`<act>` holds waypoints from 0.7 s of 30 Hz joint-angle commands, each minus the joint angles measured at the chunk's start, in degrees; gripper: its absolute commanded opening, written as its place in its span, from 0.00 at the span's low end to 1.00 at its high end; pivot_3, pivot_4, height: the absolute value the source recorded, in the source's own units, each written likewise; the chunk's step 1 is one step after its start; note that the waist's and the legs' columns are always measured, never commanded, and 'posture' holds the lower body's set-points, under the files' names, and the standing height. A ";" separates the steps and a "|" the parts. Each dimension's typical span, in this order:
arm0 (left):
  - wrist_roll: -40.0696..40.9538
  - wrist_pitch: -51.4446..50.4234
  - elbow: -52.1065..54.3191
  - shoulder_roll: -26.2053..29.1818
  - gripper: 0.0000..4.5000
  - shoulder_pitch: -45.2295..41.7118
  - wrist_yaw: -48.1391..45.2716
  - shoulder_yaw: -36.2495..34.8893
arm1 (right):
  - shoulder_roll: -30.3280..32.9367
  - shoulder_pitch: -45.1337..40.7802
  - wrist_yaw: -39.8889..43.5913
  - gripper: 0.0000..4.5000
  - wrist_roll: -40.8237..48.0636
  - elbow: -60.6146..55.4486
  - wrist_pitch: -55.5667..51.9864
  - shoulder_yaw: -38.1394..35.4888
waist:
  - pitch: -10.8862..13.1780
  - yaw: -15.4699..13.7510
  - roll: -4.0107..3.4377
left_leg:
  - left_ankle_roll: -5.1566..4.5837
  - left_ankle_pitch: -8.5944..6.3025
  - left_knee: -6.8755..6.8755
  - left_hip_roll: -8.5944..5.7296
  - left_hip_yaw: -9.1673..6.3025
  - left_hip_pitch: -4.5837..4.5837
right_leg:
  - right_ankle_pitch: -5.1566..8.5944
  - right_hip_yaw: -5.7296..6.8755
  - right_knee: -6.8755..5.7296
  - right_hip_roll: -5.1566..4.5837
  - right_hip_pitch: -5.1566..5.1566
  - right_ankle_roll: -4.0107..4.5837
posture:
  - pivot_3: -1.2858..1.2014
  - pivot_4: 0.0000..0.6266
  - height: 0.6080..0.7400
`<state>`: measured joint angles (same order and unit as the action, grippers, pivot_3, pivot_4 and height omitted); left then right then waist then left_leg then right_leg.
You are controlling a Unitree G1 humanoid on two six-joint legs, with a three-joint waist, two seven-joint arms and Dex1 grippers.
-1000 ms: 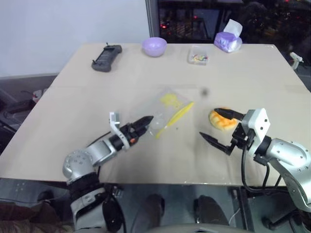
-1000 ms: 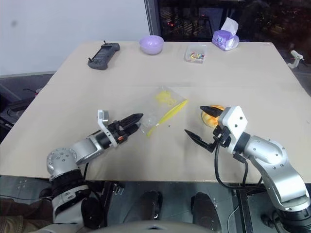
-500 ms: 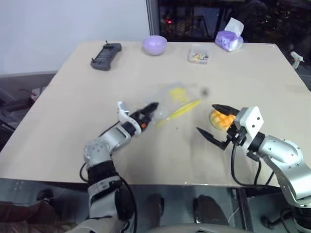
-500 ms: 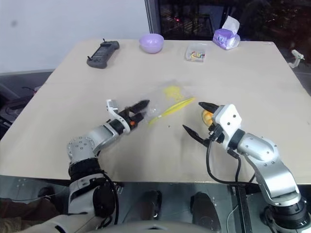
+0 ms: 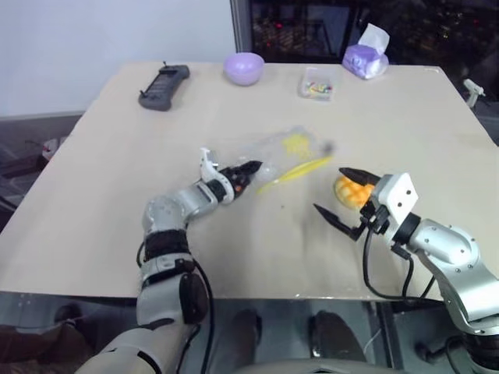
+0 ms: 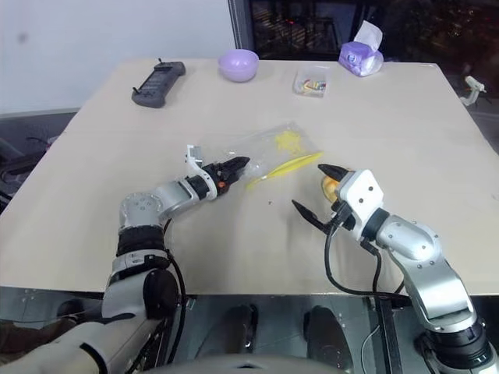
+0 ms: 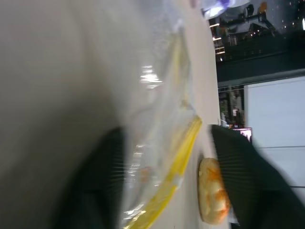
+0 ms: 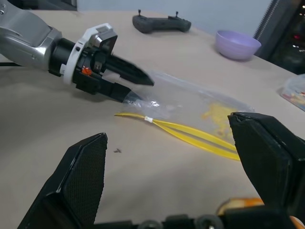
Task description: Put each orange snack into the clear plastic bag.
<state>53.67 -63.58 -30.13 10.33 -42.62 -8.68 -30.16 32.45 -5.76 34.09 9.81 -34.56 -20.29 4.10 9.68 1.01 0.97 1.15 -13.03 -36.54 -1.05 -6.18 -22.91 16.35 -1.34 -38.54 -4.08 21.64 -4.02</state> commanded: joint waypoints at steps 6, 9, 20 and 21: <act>9.68 -8.08 0.03 0.96 0.01 -5.95 8.21 -9.86 | -0.93 -8.16 -3.03 1.00 -12.51 9.02 8.49 7.18 | 0.29 -0.05 0.33 | 0.27 0.15 0.09 0.02 -0.01 -0.02 | 0.00 0.02 0.09 -0.01 0.03 0.00 | 0.52 0.24 0.83; 14.24 -11.12 1.32 1.29 0.01 -7.63 12.33 -12.99 | -2.50 -12.36 -5.33 1.00 -17.88 15.01 11.86 10.11 | 0.37 0.02 0.41 | 0.29 0.16 0.10 0.02 -0.01 -0.05 | 0.00 0.02 0.17 -0.03 0.04 0.01 | 0.52 0.24 0.83; 41.64 -15.40 8.80 2.84 0.01 -7.43 35.53 -14.77 | -14.03 -32.48 -25.84 1.00 -39.66 55.75 26.77 21.58 | 0.42 0.00 0.46 | 0.41 0.22 0.13 0.05 0.01 -0.11 | -0.02 -0.01 0.23 -0.04 0.12 0.03 | 0.52 0.24 0.83; 44.45 -14.58 9.51 3.23 0.01 -6.67 37.37 -13.69 | -14.85 -33.90 -27.44 1.00 -40.57 59.32 27.80 21.96 | 0.42 0.02 0.46 | 0.42 0.23 0.14 0.06 0.01 -0.11 | -0.02 -0.05 0.22 -0.05 0.15 0.04 | 0.52 0.24 0.83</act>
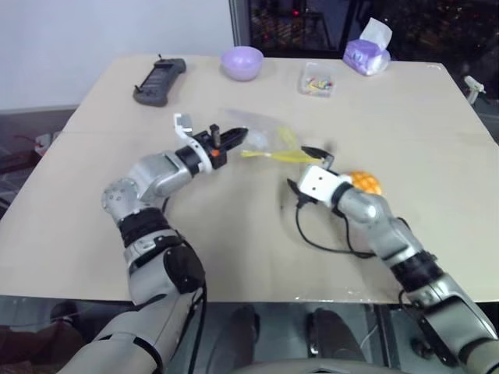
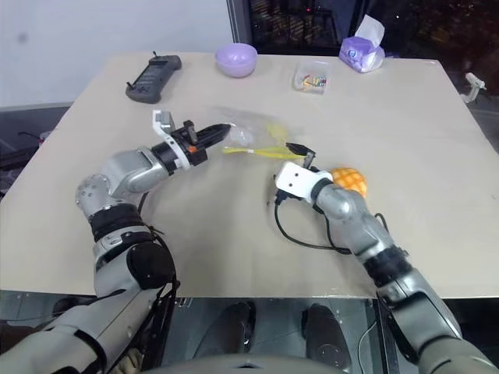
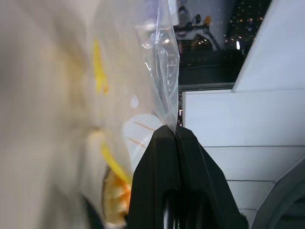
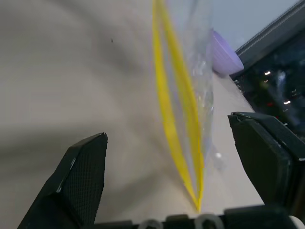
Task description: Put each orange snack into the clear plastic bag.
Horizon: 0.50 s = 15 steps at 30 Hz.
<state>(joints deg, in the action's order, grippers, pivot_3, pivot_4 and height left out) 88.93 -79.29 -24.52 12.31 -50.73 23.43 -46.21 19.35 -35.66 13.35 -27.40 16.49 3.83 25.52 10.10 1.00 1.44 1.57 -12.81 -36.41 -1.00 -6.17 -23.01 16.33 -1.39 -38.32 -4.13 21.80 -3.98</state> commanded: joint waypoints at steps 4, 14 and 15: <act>19.03 6.01 6.86 3.32 0.00 4.94 11.12 7.45 | -4.14 -8.18 -10.56 0.94 -3.49 18.28 7.77 -0.01 | 0.00 0.04 0.00 | 0.00 0.00 0.00 0.00 0.05 0.00 | 0.00 -0.04 0.00 0.00 0.01 0.01 | 0.52 0.24 0.83; 24.07 13.55 9.90 6.74 0.00 8.86 12.02 13.81 | -4.28 -8.86 -8.40 0.02 -0.98 19.91 11.76 -1.89 | 0.00 0.09 0.00 | 0.00 0.00 -0.01 -0.02 0.08 0.00 | -0.01 -0.05 -0.03 0.02 0.00 0.02 | 0.52 0.24 0.83; 24.07 13.76 9.98 7.02 0.00 8.96 11.76 14.27 | -4.29 -8.85 -8.31 0.02 -0.86 19.87 11.80 -2.03 | 0.00 0.10 0.00 | 0.00 0.00 -0.01 -0.02 0.08 0.00 | -0.01 -0.05 -0.03 0.02 0.00 0.02 | 0.52 0.24 0.83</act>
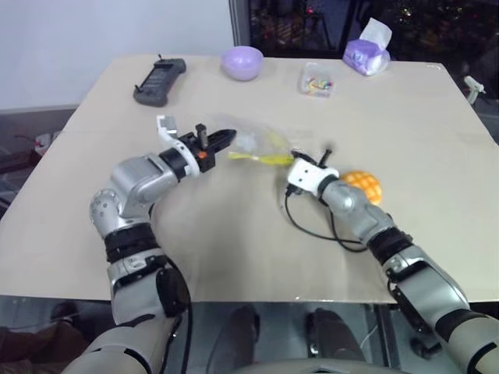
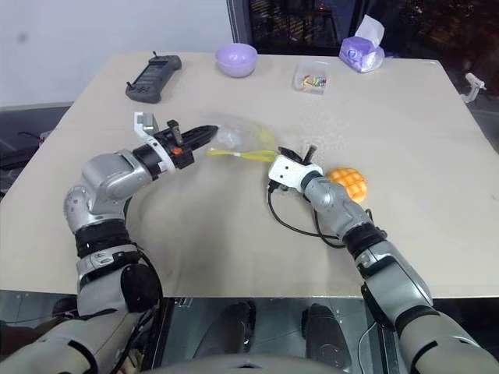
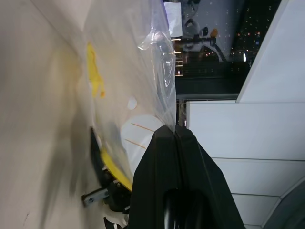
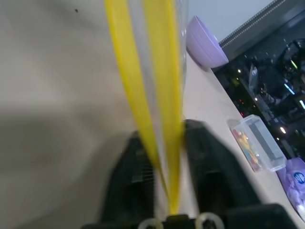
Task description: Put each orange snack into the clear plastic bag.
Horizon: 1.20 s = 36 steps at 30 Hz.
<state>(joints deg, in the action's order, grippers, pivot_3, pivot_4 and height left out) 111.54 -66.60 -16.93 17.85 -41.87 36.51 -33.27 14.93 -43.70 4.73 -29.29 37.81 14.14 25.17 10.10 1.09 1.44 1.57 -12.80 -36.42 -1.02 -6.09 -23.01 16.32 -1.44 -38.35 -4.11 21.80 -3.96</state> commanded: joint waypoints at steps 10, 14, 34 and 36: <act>-9.79 2.49 3.77 10.49 0.40 2.40 -9.98 8.24 | 1.11 -6.52 2.76 0.00 3.87 1.34 -0.08 -5.52 | 0.01 1.16 -0.02 | 0.00 0.00 0.00 -0.01 0.01 0.00 | 0.00 -0.02 -0.05 0.01 0.02 0.00 | 0.52 0.24 0.83; -19.97 4.23 5.22 13.72 0.60 3.93 -15.20 10.54 | 2.00 -9.55 3.65 0.00 3.61 4.44 -0.03 -6.04 | 0.01 1.28 -0.02 | 0.00 0.00 0.02 -0.01 0.02 0.01 | 0.00 -0.02 -0.04 0.02 0.02 0.01 | 0.52 0.24 0.83; -92.40 32.30 41.33 24.24 0.60 9.98 -48.66 47.15 | 0.35 -18.26 12.26 0.00 3.45 6.25 -5.65 -5.86 | 0.15 1.49 -0.17 | 0.04 0.05 0.10 0.06 0.52 -0.88 | -0.01 -0.50 -0.51 0.08 1.38 0.03 | 0.52 0.24 0.83; -95.53 31.85 40.17 22.18 0.60 9.71 -47.93 47.59 | 0.48 -17.82 13.14 0.00 3.59 4.23 -6.79 -6.00 | 0.15 1.48 -0.18 | 0.03 0.05 0.06 0.06 0.54 -0.88 | -0.01 -0.52 -0.57 0.08 1.38 0.03 | 0.52 0.24 0.83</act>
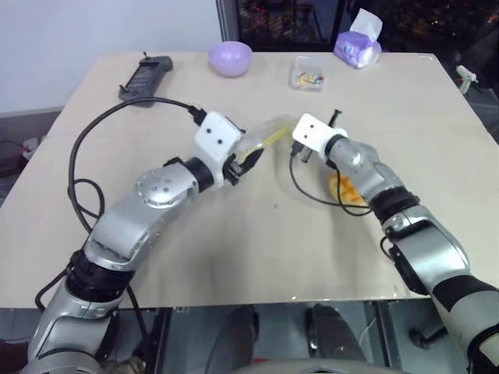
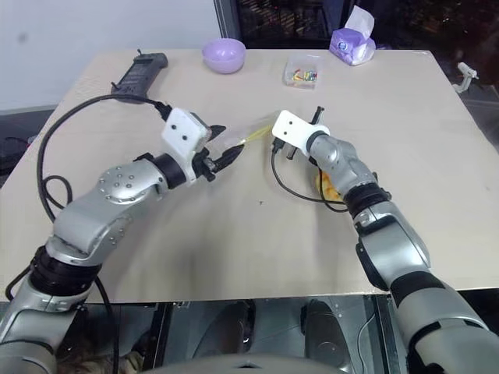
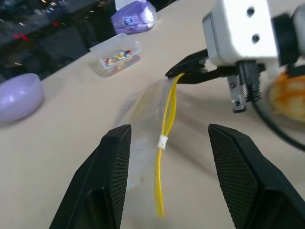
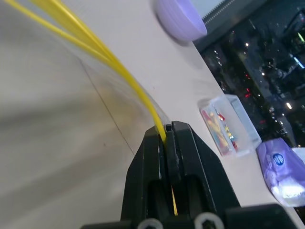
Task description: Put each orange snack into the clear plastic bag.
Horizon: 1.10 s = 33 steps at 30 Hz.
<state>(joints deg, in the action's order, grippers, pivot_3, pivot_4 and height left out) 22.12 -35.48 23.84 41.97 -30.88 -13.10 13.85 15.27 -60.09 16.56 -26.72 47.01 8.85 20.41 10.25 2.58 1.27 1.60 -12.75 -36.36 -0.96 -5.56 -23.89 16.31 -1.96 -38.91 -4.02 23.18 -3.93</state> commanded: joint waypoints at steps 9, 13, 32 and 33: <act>-13.75 -2.70 -3.31 -8.73 0.60 -0.82 0.20 1.60 | 0.60 0.52 3.45 0.00 1.42 -10.83 -5.30 -1.36 | 0.00 -0.05 -0.01 | -0.01 0.00 -0.05 0.00 0.01 0.00 | 0.00 -0.02 -0.03 0.00 0.00 0.00 | 0.52 0.24 0.83; -15.21 -3.47 -3.56 -11.23 0.49 -1.12 -0.36 0.95 | 0.69 1.13 3.75 0.00 1.41 -12.35 -6.31 -1.23 | 0.00 -0.05 -0.01 | 0.00 0.00 -0.05 0.00 0.01 0.00 | 0.00 -0.02 -0.04 0.00 0.00 0.00 | 0.52 0.24 0.83; -22.01 9.07 -9.92 -6.29 0.00 1.11 -9.60 -2.23 | 4.09 10.44 11.68 0.63 6.07 -24.28 -10.80 -3.63 | 0.00 -0.16 0.00 | 0.00 0.00 -0.08 0.00 0.00 0.00 | 0.00 -0.02 -0.05 -0.01 0.00 0.00 | 0.52 0.24 0.83; -22.42 11.45 -11.12 -5.56 0.00 1.54 -10.50 -2.34 | 4.57 12.25 13.59 0.63 7.63 -27.18 -11.98 -4.36 | 0.00 -0.16 0.00 | 0.00 0.00 -0.08 0.00 0.00 0.00 | 0.00 -0.01 -0.05 -0.01 0.00 0.00 | 0.52 0.24 0.83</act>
<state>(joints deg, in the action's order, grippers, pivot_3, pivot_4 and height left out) 0.74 -27.72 12.74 35.69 -29.48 -22.50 13.02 19.28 -47.75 28.51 -21.43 24.52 -2.15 18.12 10.25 2.42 1.26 1.59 -12.75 -36.45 -0.96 -5.55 -23.89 16.31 -1.97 -38.96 -4.03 23.18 -3.93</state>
